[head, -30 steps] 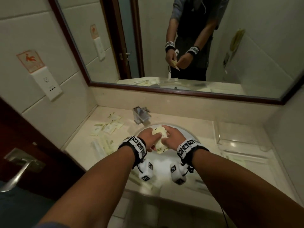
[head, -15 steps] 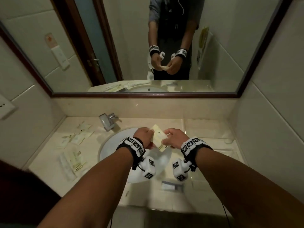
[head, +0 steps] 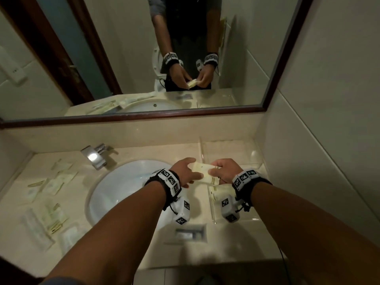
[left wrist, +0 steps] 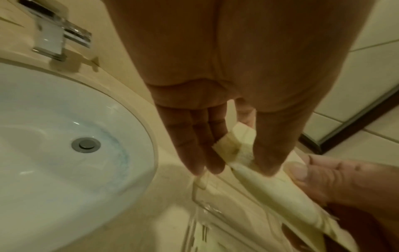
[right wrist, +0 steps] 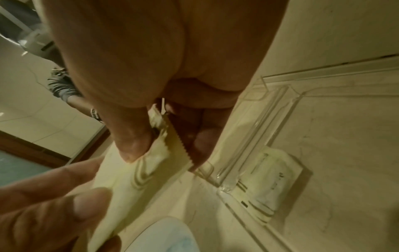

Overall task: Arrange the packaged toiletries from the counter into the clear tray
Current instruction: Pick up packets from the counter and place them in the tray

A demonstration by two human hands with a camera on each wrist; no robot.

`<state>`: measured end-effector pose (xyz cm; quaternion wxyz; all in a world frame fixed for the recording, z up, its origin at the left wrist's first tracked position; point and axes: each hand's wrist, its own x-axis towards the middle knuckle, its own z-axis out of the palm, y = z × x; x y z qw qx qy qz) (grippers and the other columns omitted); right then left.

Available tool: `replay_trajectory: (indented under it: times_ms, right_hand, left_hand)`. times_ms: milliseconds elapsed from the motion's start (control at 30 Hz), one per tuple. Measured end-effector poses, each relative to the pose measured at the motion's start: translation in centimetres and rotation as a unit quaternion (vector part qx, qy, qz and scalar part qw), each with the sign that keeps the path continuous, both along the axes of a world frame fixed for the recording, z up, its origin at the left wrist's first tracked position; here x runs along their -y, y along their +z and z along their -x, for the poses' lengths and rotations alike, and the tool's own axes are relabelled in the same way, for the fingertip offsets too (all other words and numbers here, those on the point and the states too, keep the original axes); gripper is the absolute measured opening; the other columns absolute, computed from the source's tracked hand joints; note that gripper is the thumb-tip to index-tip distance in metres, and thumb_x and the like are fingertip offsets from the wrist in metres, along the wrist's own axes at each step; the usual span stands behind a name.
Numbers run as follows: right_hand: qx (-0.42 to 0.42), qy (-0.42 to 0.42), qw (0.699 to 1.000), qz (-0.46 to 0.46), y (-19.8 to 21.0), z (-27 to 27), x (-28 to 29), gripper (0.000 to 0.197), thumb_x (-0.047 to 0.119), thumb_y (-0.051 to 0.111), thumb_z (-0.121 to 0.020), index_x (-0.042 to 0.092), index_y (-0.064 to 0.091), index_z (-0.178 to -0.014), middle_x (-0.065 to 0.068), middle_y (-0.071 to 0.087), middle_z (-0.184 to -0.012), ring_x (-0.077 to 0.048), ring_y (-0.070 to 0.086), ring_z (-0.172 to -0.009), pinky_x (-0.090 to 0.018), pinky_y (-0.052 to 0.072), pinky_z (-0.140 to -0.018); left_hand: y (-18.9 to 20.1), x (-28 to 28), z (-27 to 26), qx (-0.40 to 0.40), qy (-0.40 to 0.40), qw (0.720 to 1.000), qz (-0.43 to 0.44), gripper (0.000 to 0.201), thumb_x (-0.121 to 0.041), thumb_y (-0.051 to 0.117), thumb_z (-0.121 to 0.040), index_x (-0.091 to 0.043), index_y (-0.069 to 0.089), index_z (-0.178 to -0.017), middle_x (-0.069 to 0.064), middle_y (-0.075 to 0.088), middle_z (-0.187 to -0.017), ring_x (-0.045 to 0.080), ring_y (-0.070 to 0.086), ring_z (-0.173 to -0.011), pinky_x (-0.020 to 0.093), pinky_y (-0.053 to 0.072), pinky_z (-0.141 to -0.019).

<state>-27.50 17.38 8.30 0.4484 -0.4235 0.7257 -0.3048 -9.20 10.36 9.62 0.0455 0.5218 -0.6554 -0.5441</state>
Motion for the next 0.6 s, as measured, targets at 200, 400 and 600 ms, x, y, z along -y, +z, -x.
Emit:
replay_trajectory:
  times_ms: [200, 400, 600]
  right_hand:
    - [-0.023, -0.047, 0.999, -0.012, -1.6, 2.9, -0.7, 0.03, 0.013, 0.075, -0.084, 0.011, 0.068, -0.113, -0.006, 0.066, -0.098, -0.022, 0.064, -0.087, -0.03, 0.053, -0.074]
    - [0.026, -0.158, 0.984, -0.08, -3.6, 5.3, -2.4, 0.025, 0.006, 0.073, -0.079, 0.014, 0.072, -0.103, -0.013, 0.071, -0.085, -0.026, 0.065, -0.072, -0.043, 0.06, -0.072]
    - [-0.083, -0.183, 0.975, -0.094, -4.8, 9.2, -3.8, 0.024, 0.01, 0.067, -0.078, 0.007, 0.074, -0.101, -0.012, 0.07, -0.083, -0.03, 0.067, -0.076, -0.039, 0.061, -0.07]
  left_hand:
    - [-1.9, -0.4, 4.0, 0.008, -0.025, 0.999, 0.027, 0.047, -0.011, 0.08, -0.077, -0.023, 0.063, -0.119, 0.011, 0.068, -0.095, 0.022, 0.062, -0.065, 0.041, 0.06, -0.065]
    - [-3.8, -1.2, 7.7, 0.042, -0.033, 0.998, 0.035, 0.047, -0.018, 0.084, -0.074, -0.021, 0.063, -0.116, 0.007, 0.069, -0.087, 0.019, 0.064, -0.06, 0.036, 0.061, -0.061]
    - [-5.2, -1.2, 9.9, 0.051, -0.037, 0.998, -0.009, 0.05, -0.009, 0.075, -0.082, -0.022, 0.053, -0.126, 0.013, 0.069, -0.084, 0.022, 0.065, -0.061, 0.029, 0.054, -0.054]
